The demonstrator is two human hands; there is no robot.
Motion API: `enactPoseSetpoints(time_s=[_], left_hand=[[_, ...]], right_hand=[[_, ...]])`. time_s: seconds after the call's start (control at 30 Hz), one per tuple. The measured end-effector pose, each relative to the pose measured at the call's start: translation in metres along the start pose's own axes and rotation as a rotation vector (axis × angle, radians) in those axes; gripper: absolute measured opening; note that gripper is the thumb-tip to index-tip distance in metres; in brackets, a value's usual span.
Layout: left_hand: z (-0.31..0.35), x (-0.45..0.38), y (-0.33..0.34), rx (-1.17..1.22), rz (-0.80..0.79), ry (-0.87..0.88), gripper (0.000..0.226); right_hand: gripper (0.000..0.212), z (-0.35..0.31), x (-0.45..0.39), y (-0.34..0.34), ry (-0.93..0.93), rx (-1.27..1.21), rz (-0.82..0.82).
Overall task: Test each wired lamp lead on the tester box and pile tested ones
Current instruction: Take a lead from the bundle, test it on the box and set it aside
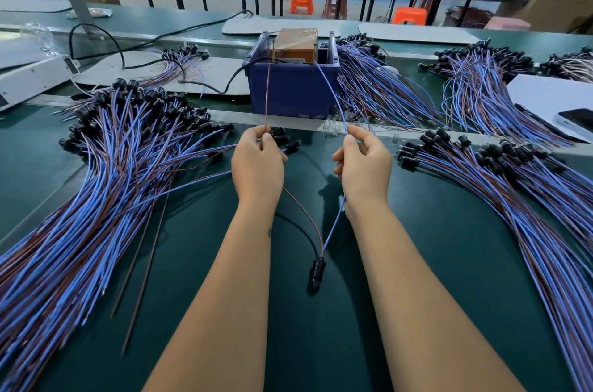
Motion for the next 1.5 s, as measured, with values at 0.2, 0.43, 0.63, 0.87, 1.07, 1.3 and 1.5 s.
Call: enactPoseSetpoints(time_s=[0.2,0.43,0.63,0.87,1.07,1.3,1.5], left_hand=[[0.000,-0.001,0.001,0.002,0.002,0.000,0.017],[0.001,0.000,0.004,-0.026,-0.002,0.026,0.015],[0.001,0.000,0.006,-0.052,-0.013,0.037,0.015],[-0.002,-0.004,0.007,-0.037,-0.009,0.026,0.024],[-0.003,-0.005,0.006,0.003,-0.003,0.032,0.020],[-0.003,-0.005,0.006,0.020,0.002,0.031,0.026],[0.004,0.000,0.013,0.182,-0.097,0.013,0.018]], right_hand=[[0.023,-0.002,0.002,0.000,0.000,0.015,-0.012],[0.021,-0.001,0.002,0.002,-0.003,0.025,-0.027],[0.021,-0.001,0.002,0.002,-0.005,0.029,-0.027],[0.023,-0.003,0.003,0.002,-0.010,0.039,-0.028],[0.022,-0.004,0.005,0.002,0.000,0.035,-0.046],[0.022,-0.005,0.005,0.002,-0.008,0.031,-0.044],[0.015,-0.010,0.009,0.005,0.004,-0.124,-0.074]])
Point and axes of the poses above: each hand's wrist, its own x-axis away from the middle knuckle, its own y-axis out of the palm, z = x × y, the point moved 9 cm from there along -x, towards the middle knuckle, and after that the axes turned 3 degrees about -y, right-handed, at the moved point
